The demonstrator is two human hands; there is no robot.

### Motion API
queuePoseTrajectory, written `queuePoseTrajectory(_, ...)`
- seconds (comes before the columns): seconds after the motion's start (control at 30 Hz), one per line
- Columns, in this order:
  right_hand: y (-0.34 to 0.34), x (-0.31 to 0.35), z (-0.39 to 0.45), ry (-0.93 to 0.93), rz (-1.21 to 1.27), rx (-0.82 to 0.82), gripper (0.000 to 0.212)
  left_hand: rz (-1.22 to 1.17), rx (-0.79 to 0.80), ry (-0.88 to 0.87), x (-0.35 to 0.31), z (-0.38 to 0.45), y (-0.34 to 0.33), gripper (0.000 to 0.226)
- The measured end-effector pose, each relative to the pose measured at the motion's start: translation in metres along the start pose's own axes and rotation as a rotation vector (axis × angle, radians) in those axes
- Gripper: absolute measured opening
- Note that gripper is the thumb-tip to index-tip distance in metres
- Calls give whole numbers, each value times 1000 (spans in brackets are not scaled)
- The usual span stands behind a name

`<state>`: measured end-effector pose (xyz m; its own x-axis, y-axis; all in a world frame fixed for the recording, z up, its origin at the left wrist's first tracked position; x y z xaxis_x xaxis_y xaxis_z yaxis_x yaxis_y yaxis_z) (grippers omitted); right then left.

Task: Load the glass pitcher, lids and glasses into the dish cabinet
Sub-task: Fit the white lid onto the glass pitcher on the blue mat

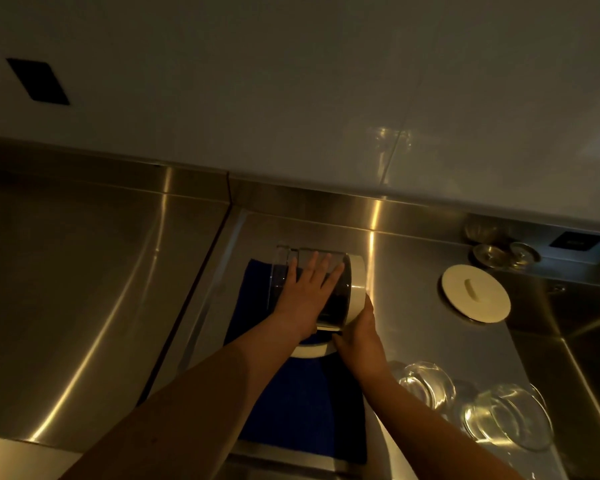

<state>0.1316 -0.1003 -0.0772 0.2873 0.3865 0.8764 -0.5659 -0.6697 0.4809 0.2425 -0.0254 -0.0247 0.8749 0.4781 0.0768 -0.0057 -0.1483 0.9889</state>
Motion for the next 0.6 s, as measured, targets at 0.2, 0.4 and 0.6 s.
queuePoseTrajectory(0.2,-8,-3,-2,-75,84,-88,90,25,-5,15,0,1,-2,134)
queuePoseTrajectory(0.4,-13,-6,-1,-170,157,-157,78,31,-6,23,-1,0,-3,134)
queuePoseTrajectory(0.6,-11,2,5,-147,123,-158,35,54,-24,42,2,3,-6,140)
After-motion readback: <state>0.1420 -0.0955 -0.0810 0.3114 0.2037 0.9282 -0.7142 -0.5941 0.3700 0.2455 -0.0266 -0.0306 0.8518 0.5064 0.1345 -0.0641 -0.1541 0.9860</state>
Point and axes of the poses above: each hand's wrist, its own z-axis towards the middle knuckle, its own y-axis out of the back of the hand, x = y × z, the point moved 4 cm from there along z, towards the middle knuckle
